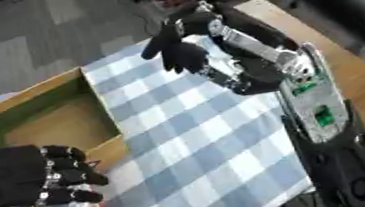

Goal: Pick up objects on the table and place them in the box.

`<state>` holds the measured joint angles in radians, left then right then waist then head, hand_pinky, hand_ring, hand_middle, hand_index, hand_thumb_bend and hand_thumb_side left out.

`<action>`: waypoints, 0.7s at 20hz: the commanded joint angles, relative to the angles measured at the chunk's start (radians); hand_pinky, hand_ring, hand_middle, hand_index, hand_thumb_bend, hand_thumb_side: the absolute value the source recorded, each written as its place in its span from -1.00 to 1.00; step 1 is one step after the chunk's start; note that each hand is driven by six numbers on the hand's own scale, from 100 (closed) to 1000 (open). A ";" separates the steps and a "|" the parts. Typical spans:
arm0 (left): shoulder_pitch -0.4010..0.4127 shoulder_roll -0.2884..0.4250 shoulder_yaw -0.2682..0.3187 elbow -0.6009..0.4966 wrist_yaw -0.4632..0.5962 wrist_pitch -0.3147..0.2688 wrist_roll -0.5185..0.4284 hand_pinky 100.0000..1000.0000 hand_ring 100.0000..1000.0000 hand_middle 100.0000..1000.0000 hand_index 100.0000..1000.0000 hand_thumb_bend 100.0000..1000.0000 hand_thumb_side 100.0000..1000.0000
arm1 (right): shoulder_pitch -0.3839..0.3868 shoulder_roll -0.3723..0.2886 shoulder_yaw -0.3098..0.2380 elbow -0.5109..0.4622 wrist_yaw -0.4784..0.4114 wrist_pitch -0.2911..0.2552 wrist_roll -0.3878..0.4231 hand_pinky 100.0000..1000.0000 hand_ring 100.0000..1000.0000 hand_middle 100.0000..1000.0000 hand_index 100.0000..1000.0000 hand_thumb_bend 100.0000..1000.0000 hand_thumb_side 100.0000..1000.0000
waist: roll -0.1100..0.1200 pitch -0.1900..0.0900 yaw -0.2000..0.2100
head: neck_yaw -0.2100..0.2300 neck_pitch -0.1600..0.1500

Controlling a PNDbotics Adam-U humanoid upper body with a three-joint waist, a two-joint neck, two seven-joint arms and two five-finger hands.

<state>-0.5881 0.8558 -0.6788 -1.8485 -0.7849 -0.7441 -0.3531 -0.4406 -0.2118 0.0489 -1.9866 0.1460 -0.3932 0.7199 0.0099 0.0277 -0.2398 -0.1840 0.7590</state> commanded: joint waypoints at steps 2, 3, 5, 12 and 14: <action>-0.007 -0.002 0.001 0.018 -0.082 -0.163 -0.118 0.54 0.55 0.74 0.85 -0.42 0.39 | -0.017 0.004 0.001 -0.013 -0.007 -0.186 0.187 -0.22 -0.30 -0.19 0.42 -1.00 1.00 | 0.000 -0.007 -0.005 | 0.010 -0.008; -0.008 -0.004 -0.003 0.021 -0.107 -0.163 -0.096 0.56 0.57 0.77 0.87 -0.44 0.36 | -0.018 0.005 0.002 -0.013 -0.007 -0.186 0.187 -0.22 -0.30 -0.19 0.42 -1.00 1.00 | 0.000 -0.006 -0.006 | 0.009 -0.007; -0.010 -0.007 -0.017 0.028 -0.163 -0.163 -0.043 0.59 0.60 0.79 0.88 -0.47 0.31 | -0.019 0.006 0.002 -0.013 -0.007 -0.186 0.187 -0.22 -0.30 -0.19 0.42 -1.00 1.00 | 0.000 -0.006 -0.007 | 0.010 -0.007; -0.002 -0.012 -0.061 0.076 -0.398 -0.163 0.224 0.55 0.59 0.80 0.90 -0.74 0.28 | -0.023 0.010 0.004 -0.013 -0.008 -0.186 0.187 -0.22 -0.30 -0.19 0.42 -1.00 1.00 | 0.000 -0.003 -0.010 | 0.011 -0.005; -0.003 -0.021 -0.067 0.107 -0.456 -0.163 0.316 0.52 0.58 0.79 0.88 -0.82 0.28 | -0.024 0.011 0.005 -0.013 -0.008 -0.187 0.187 -0.22 -0.30 -0.19 0.42 -1.00 1.00 | -0.001 -0.003 -0.011 | 0.012 -0.004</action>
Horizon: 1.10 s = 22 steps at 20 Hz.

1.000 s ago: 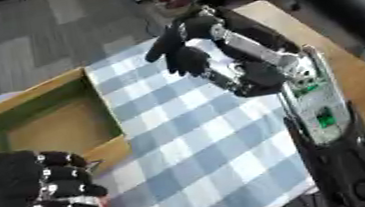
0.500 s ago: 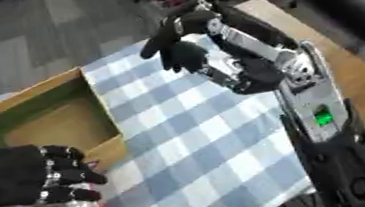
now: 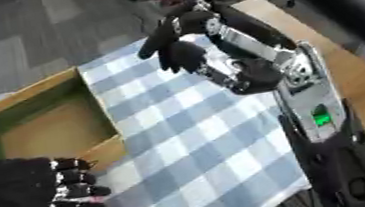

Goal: Pick up objects on the table and place them in the box.

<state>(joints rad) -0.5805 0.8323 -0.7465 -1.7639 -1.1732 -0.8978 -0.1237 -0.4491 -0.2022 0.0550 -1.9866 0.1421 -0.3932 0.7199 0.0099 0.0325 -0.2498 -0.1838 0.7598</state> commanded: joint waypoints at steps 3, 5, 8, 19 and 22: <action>-0.013 -0.008 -0.002 0.062 -0.181 -0.009 0.223 0.53 0.59 0.80 0.88 -0.90 0.27 | -0.018 0.005 0.000 -0.013 -0.005 -0.188 0.187 -0.22 -0.30 -0.19 0.41 -1.00 1.00 | -0.001 -0.006 -0.005 | 0.013 -0.006; -0.011 -0.013 0.001 0.090 -0.268 -0.009 0.323 0.54 0.59 0.79 0.87 -0.90 0.27 | -0.022 0.008 0.001 -0.013 -0.005 -0.188 0.187 -0.22 -0.30 -0.19 0.41 -1.00 1.00 | -0.001 -0.005 -0.009 | 0.013 -0.008; -0.006 -0.020 0.005 0.137 -0.406 -0.009 0.476 0.53 0.59 0.79 0.87 -0.91 0.28 | -0.025 0.012 0.001 -0.013 -0.005 -0.189 0.187 -0.22 -0.30 -0.19 0.41 -1.00 1.00 | 0.000 -0.003 -0.013 | 0.010 -0.010; -0.026 -0.020 0.053 0.282 -0.779 -0.009 0.918 0.52 0.57 0.78 0.89 -0.83 0.30 | -0.019 0.007 -0.002 -0.013 -0.002 -0.186 0.187 -0.22 -0.31 -0.20 0.40 -1.00 1.00 | 0.005 -0.009 -0.006 | 0.005 -0.012; -0.021 -0.029 0.066 0.334 -0.850 -0.009 0.958 0.64 0.67 0.88 0.99 -0.57 0.30 | -0.020 0.008 -0.004 -0.013 -0.001 -0.186 0.187 -0.22 -0.31 -0.20 0.40 -1.00 1.00 | 0.005 -0.009 -0.006 | 0.005 -0.013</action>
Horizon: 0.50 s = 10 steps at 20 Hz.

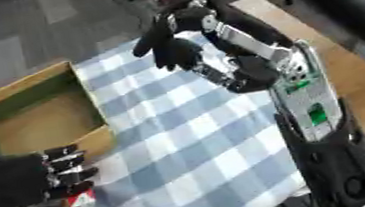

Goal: Pick up objects on the table and place them in the box.

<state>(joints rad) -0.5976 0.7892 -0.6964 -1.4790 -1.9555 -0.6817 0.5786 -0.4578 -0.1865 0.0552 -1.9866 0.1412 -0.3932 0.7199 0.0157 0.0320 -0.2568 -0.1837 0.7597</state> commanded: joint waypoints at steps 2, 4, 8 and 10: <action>0.000 0.004 0.026 0.095 -0.108 -0.225 0.243 0.76 0.76 0.98 1.00 -0.37 0.35 | -0.011 -0.007 -0.006 -0.013 0.000 -0.186 0.187 -0.22 -0.31 -0.20 0.40 -1.00 1.00 | -0.002 -0.008 0.001 | 0.005 -0.011; 0.003 -0.008 0.029 0.131 -0.129 -0.225 0.224 0.39 0.52 0.83 1.00 -0.30 0.34 | -0.011 -0.007 -0.007 -0.013 0.000 -0.186 0.187 -0.22 -0.31 -0.20 0.40 -1.00 1.00 | -0.002 -0.008 0.000 | 0.005 -0.009; 0.023 -0.019 -0.002 0.145 -0.097 -0.225 0.287 -1.00 -1.00 -0.54 -0.04 -0.93 0.57 | -0.011 -0.007 -0.011 -0.013 0.000 -0.186 0.187 -0.22 -0.31 -0.20 0.40 -1.00 1.00 | -0.002 -0.008 -0.001 | 0.005 -0.008; 0.037 -0.013 -0.008 0.146 -0.047 -0.225 0.319 -1.00 -1.00 -0.83 -0.25 -1.00 0.40 | -0.010 -0.008 -0.012 -0.013 0.000 -0.185 0.187 -0.22 -0.31 -0.20 0.40 -1.00 1.00 | -0.003 -0.008 0.001 | 0.002 -0.008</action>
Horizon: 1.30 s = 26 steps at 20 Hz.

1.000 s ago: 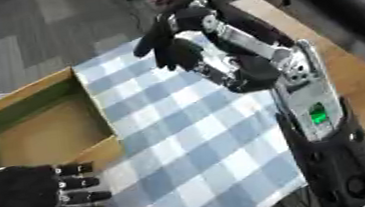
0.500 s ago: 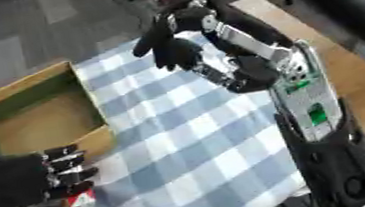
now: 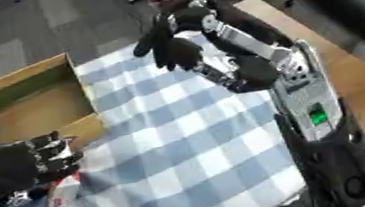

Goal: Pick up objects on the table and place them in the box.

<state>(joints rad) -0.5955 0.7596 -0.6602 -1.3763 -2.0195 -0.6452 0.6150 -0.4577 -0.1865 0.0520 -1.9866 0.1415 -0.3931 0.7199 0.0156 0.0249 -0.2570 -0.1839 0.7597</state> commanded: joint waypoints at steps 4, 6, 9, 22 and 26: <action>0.058 0.052 -0.019 -0.017 0.127 -0.262 0.282 -1.00 -1.00 -0.93 -0.33 -1.00 0.30 | -0.004 -0.015 -0.010 -0.013 0.000 -0.184 0.187 -0.23 -0.31 -0.20 0.41 -1.00 1.00 | -0.003 -0.003 0.009 | -0.007 -0.010; 0.070 0.079 0.008 -0.081 0.200 -0.262 0.252 -1.00 -1.00 -0.94 -0.33 -1.00 0.28 | 0.000 -0.020 -0.012 -0.013 0.001 -0.183 0.187 -0.23 -0.31 -0.20 0.41 -1.00 1.00 | -0.003 -0.005 0.015 | -0.012 -0.014; 0.086 0.117 0.055 -0.191 0.320 -0.261 0.175 -1.00 -1.00 -0.93 -0.33 -1.00 0.27 | 0.005 -0.026 -0.013 -0.013 0.002 -0.183 0.187 -0.23 -0.31 -0.20 0.41 -1.00 1.00 | -0.004 -0.006 0.022 | -0.019 -0.023; 0.114 0.241 0.196 -0.523 0.821 -0.262 -0.349 -0.08 0.15 0.42 0.53 -0.94 0.90 | 0.016 -0.042 -0.015 -0.013 0.011 -0.180 0.182 -0.23 -0.31 -0.20 0.42 -1.00 1.00 | -0.002 -0.014 0.039 | -0.037 -0.038; 0.082 0.230 0.179 -0.496 0.817 -0.262 -0.496 0.48 0.62 0.80 0.81 -0.55 0.81 | 0.014 -0.041 -0.012 -0.013 0.010 -0.180 0.186 -0.23 -0.31 -0.20 0.42 -1.00 1.00 | 0.000 -0.015 0.034 | -0.038 -0.038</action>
<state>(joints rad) -0.4968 0.9659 -0.4906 -1.8693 -1.2123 -0.9032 0.1547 -0.4339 -0.2138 0.0426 -1.9867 0.1503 -0.3920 0.7211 0.0146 0.0209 -0.2213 -0.2114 0.7333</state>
